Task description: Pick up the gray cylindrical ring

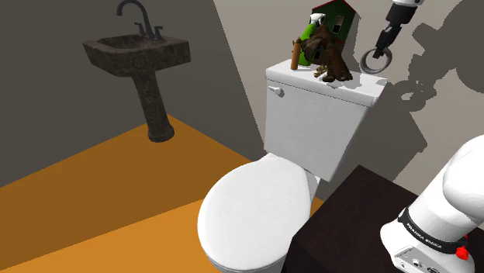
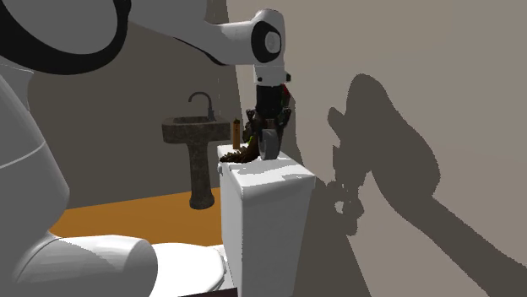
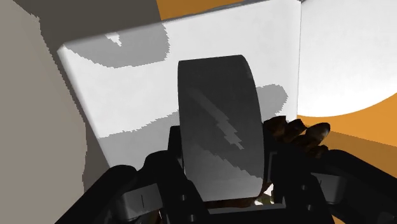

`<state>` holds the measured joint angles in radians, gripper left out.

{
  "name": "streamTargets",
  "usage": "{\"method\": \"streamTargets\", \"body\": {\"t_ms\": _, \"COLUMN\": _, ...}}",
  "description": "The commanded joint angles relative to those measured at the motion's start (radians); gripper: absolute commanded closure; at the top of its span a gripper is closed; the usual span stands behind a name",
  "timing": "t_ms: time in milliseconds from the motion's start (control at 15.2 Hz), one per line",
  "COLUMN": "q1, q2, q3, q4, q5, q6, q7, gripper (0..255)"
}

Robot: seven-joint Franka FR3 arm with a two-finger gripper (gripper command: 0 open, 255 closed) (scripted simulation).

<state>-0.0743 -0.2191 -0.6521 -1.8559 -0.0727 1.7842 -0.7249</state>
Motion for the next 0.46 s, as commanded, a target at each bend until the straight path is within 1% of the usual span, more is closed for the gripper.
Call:
{"method": "streamTargets", "body": {"t_ms": 0, "q1": 0.002, "q2": 0.006, "q3": 0.000, "q4": 0.032, "q5": 0.004, "q6": -0.028, "q7": -0.001, "gripper": 255}}
{"method": "streamTargets", "body": {"t_ms": 264, "q1": 0.005, "q2": 0.018, "q3": -0.001, "q4": 0.097, "q5": 0.012, "q6": -0.082, "q7": -0.004, "gripper": 255}}
{"method": "streamTargets", "body": {"t_ms": 396, "q1": 0.005, "q2": 0.019, "q3": -0.001, "q4": 0.100, "q5": 0.012, "q6": -0.084, "q7": -0.005, "gripper": 255}}
